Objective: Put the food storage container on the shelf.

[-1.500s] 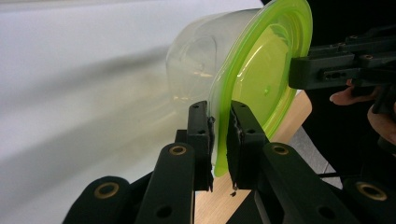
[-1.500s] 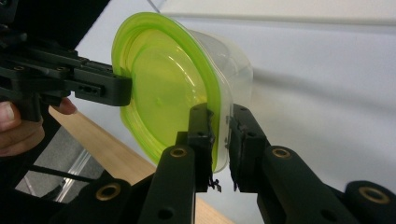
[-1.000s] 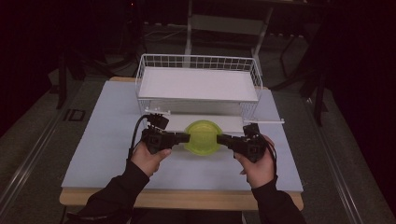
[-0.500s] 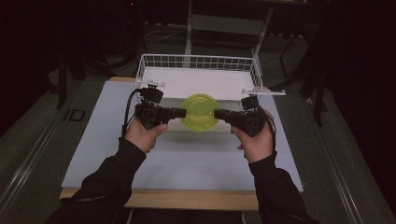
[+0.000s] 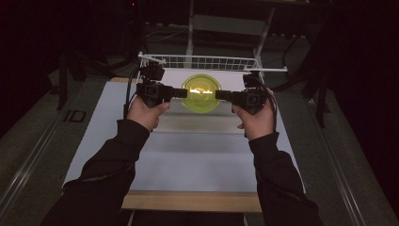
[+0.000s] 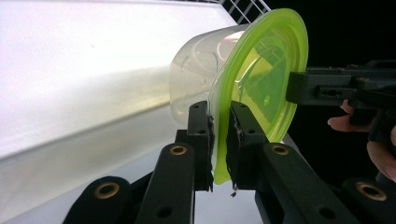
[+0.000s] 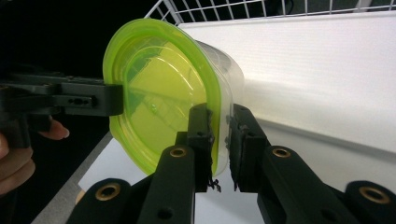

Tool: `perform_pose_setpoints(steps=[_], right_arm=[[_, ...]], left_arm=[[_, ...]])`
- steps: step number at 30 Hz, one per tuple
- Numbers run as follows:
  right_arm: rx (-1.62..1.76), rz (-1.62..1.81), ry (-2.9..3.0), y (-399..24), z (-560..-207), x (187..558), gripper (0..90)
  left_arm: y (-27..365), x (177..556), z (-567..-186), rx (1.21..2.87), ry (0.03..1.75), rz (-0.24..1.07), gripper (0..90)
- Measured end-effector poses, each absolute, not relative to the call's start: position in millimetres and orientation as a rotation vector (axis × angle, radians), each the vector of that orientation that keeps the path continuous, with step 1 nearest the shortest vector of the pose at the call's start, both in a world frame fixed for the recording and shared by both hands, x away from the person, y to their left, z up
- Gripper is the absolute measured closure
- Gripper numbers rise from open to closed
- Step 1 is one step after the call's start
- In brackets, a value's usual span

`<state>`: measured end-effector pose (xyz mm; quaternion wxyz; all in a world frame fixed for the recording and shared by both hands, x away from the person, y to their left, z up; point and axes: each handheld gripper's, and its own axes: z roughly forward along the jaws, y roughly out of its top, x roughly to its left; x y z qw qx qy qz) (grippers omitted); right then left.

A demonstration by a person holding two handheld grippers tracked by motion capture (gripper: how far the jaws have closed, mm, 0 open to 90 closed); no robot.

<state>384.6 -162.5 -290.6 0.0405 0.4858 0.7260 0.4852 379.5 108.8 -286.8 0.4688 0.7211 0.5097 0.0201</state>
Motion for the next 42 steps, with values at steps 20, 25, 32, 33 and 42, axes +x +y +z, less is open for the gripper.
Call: perform_pose_setpoints(steps=[20, 25, 32, 33, 42], right_arm=[[1.654, 1.42, 2.231, -155.4, -300.1, 430.8, 80.0], [1.663, 1.402, 2.242, -152.0, -297.8, 436.9, 79.7], [1.708, 1.408, 2.225, -147.5, -298.5, 449.8, 69.6], [1.712, 1.411, 2.221, -147.0, -298.7, 451.5, 69.1], [1.749, 1.42, 2.199, -144.7, -305.2, 462.3, 57.1]], left_arm=[[107.9, 427.0, -298.7, 1.764, 1.363, 0.02, 80.8], [110.3, 430.8, -299.8, 1.755, 1.364, 0.036, 80.2], [107.8, 436.7, -299.0, 1.749, 1.34, 0.045, 70.3], [106.7, 437.4, -299.9, 1.751, 1.338, 0.05, 70.1], [105.4, 445.4, -310.4, 1.725, 1.322, 0.116, 54.4]])
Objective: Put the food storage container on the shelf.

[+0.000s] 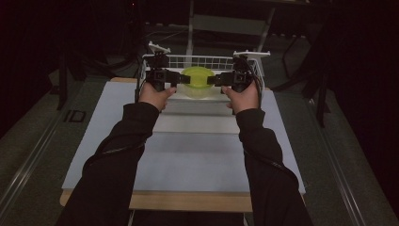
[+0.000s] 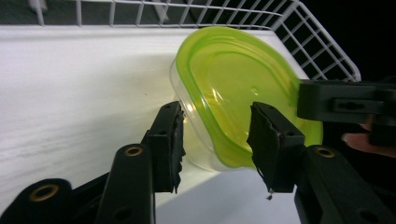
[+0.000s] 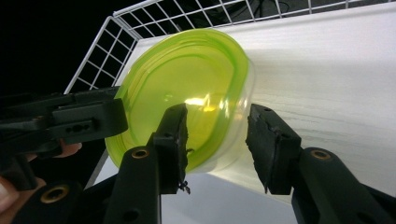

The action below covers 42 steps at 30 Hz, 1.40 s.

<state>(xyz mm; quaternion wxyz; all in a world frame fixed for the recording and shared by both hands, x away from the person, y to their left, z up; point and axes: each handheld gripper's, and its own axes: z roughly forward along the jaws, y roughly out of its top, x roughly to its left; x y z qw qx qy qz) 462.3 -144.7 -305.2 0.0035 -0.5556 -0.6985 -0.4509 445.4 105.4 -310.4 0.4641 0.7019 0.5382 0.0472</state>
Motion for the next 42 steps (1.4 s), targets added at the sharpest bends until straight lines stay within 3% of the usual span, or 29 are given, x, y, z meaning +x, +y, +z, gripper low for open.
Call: perform_pose_setpoints(steps=[8, 26, 32, 38, 42], right_arm=[[-1.714, -1.492, -2.213, -144.3, -298.5, 457.3, 47.0], [-1.603, -1.521, -2.405, -151.4, -302.4, 414.8, 46.0], [-1.547, -1.473, -2.469, -141.3, -321.1, 406.9, 57.4], [-1.545, -1.472, -2.489, -130.3, -332.9, 405.7, 85.9], [-1.54, -1.469, -2.493, -123.2, -337.5, 407.1, 89.8]], left_arm=[[111.1, 439.0, -304.3, 1.683, 1.289, 0.219, 46.4], [140.0, 379.5, -314.3, 1.672, 1.167, 0.164, 45.5], [135.6, 356.4, -331.8, 1.734, 1.088, 0.157, 42.0], [136.2, 334.5, -356.9, 1.739, 0.967, 0.091, 28.1], [134.8, 322.0, -377.4, 1.784, 0.93, 0.122, 19.6]])
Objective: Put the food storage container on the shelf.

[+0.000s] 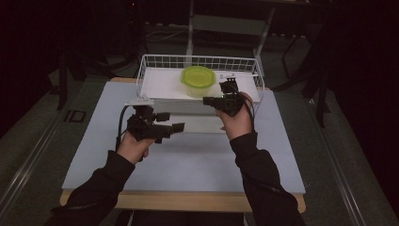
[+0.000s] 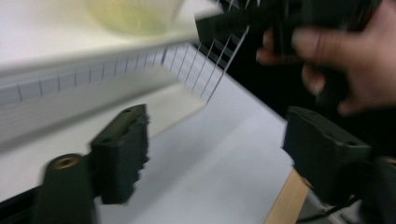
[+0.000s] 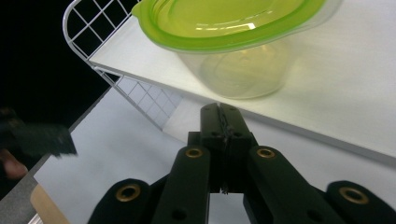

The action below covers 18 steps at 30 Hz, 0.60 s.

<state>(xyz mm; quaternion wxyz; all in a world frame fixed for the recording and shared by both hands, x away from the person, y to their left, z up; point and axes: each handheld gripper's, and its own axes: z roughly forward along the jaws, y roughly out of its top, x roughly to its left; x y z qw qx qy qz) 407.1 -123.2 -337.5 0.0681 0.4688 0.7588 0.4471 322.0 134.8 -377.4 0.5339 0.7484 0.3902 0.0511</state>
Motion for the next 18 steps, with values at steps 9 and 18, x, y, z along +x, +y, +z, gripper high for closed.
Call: perform_pose_setpoints(steps=[9, 18], right_arm=[[1.412, 1.358, 2.276, -111.1, -342.6, 411.5, 89.9], [1.441, 1.355, 2.25, -107.2, -343.9, 420.6, 88.9]], left_arm=[[141.1, 302.7, -430.8, 1.786, 0.886, 0.107, 1.9], [147.6, 294.4, -464.4, 1.778, 0.888, 0.114, 1.9]])
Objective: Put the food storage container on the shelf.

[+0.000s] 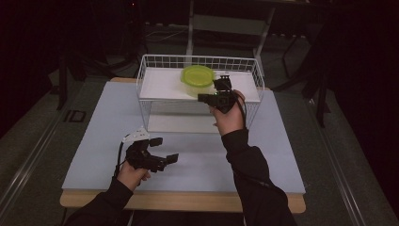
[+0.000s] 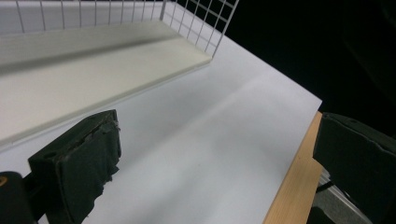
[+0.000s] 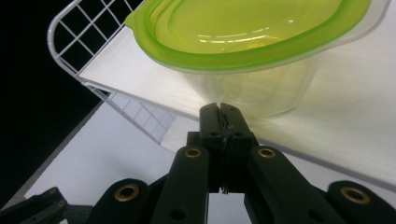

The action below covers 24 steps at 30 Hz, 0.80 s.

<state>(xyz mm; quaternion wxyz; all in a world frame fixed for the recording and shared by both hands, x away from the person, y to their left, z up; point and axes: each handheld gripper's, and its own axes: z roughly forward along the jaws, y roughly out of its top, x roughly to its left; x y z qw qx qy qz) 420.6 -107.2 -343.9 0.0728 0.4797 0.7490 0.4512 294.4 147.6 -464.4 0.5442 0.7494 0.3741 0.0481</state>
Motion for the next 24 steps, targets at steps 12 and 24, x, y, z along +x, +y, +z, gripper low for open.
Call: perform_pose_setpoints(steps=[12, 24], right_arm=[[1.464, 1.323, 2.233, -100.5, -345.8, 435.9, 86.4], [1.406, 1.349, 2.246, -103.0, -337.6, 423.1, 72.5]], left_arm=[[146.2, 294.4, -468.3, 1.798, 0.877, 0.128, 1.9], [151.1, 292.7, -468.3, 1.784, 0.868, 0.147, 1.9]])
